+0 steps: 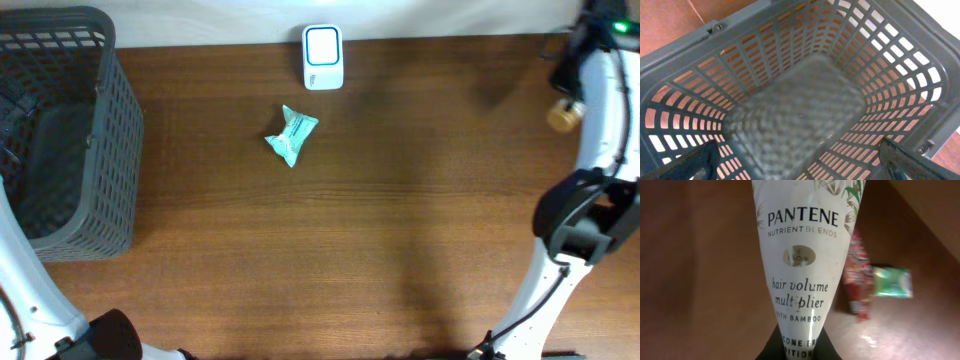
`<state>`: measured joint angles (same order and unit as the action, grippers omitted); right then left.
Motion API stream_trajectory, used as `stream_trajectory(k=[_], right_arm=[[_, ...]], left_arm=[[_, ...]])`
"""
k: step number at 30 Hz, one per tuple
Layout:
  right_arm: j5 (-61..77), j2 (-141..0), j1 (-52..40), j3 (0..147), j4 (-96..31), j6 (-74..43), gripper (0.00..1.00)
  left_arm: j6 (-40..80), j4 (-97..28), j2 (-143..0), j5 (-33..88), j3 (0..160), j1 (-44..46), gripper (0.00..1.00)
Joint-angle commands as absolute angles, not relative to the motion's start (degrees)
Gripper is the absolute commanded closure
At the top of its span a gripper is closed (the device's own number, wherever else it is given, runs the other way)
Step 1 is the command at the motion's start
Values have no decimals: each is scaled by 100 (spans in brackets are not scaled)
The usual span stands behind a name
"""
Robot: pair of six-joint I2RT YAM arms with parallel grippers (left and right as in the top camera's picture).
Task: Scan the item barcode
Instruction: 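Reach the right gripper to the teal wipes pack and grasp it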
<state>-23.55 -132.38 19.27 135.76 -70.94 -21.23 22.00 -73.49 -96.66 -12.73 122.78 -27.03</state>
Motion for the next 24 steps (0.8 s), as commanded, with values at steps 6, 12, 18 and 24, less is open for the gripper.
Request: stream_trajectory(k=[6, 12, 18, 24], right_arm=[[-1686, -13085, 3236, 12818, -6930, -2189, 63], [-1173, -12853, 2873, 14018, -7771, -2123, 17], [2635, -12691, 1345, 14280, -7760, -1500, 6], [2628, -13104, -843, 13340, -6416, -1588, 7]], left_arm=[[2110, -7343, -9662, -1332, 12293, -2729, 1], [2112, -7343, -9662, -1332, 12293, -2729, 1], [2110, -7343, -9662, -1332, 12293, -2729, 1], [2110, -7343, -9662, -1332, 12293, -2729, 1]])
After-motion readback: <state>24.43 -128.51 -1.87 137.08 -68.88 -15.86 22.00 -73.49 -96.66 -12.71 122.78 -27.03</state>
